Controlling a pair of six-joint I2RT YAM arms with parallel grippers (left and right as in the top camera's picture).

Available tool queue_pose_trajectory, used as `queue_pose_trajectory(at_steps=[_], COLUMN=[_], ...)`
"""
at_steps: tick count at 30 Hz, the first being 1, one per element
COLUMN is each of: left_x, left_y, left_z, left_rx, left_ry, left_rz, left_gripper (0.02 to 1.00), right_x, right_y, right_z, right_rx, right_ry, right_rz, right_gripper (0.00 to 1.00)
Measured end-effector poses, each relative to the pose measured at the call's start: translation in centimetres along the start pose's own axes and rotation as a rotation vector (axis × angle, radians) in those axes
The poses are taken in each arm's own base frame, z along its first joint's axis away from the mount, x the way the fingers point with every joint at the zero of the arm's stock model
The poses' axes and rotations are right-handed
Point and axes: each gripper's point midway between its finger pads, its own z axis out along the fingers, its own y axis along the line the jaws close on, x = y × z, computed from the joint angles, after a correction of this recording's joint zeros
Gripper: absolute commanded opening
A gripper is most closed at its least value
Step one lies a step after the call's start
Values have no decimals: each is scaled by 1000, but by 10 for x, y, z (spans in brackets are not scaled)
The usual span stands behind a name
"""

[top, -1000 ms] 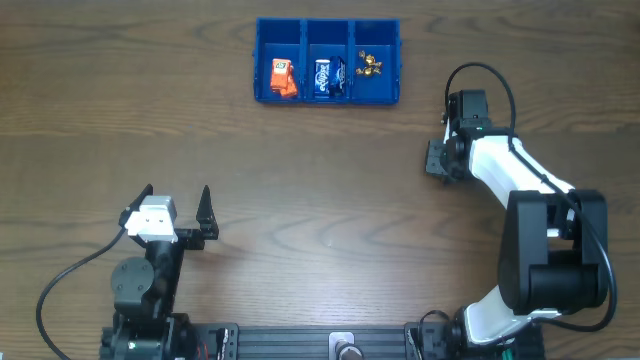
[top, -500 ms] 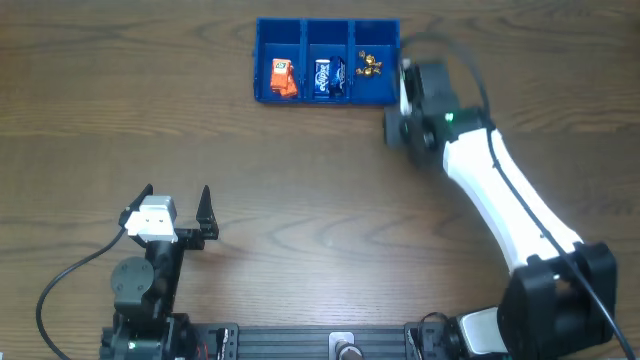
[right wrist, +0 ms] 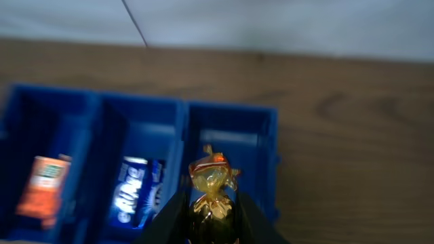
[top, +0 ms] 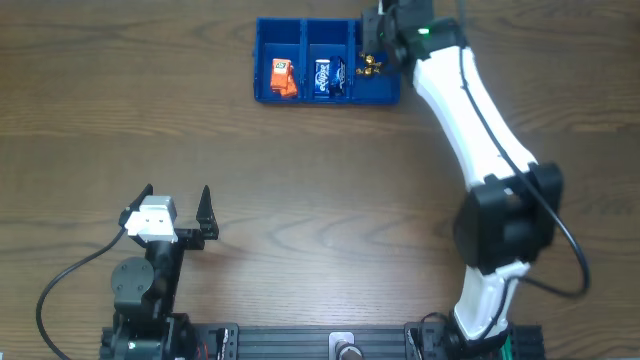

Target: Sort Candies Into Trays

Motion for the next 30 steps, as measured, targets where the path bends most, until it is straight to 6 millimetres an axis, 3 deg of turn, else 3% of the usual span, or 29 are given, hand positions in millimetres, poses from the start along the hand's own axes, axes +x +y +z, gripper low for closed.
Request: queue_pose_trajectory(at_steps=[3, 7, 9, 11, 13, 21, 23, 26, 29, 30], left_x=[0, 0, 0, 0, 0, 0, 0, 0, 0, 0], left_y=[0, 0, 0, 0, 0, 0, 0, 0, 0, 0], left_z=[0, 0, 0, 0, 0, 0, 0, 0, 0, 0], left_rx=[0, 0, 0, 0, 0, 0, 0, 0, 0, -1], left_ry=[0, 0, 0, 0, 0, 0, 0, 0, -1, -1], left_rz=[0, 0, 0, 0, 0, 0, 0, 0, 0, 0], left_gripper=[998, 998, 998, 998, 998, 998, 998, 998, 998, 996], right_x=[27, 38, 35, 34, 33, 23, 20, 10, -10, -10], right_y=[-1, -4, -4, -5, -4, -5, -9, -25, -52, -62], right_z=[33, 46, 46, 46, 46, 41, 27, -17, -93, -120], right_rx=[19, 30, 31, 32, 31, 23, 27, 42, 64, 73], right_ry=[76, 105, 96, 93, 89, 50, 30, -31, -182, -228], right_rz=[-1, 4, 9, 12, 13, -1, -14, -14, 1, 6], right_gripper=[231, 290, 310, 380, 511, 717, 744, 827, 1000, 1000])
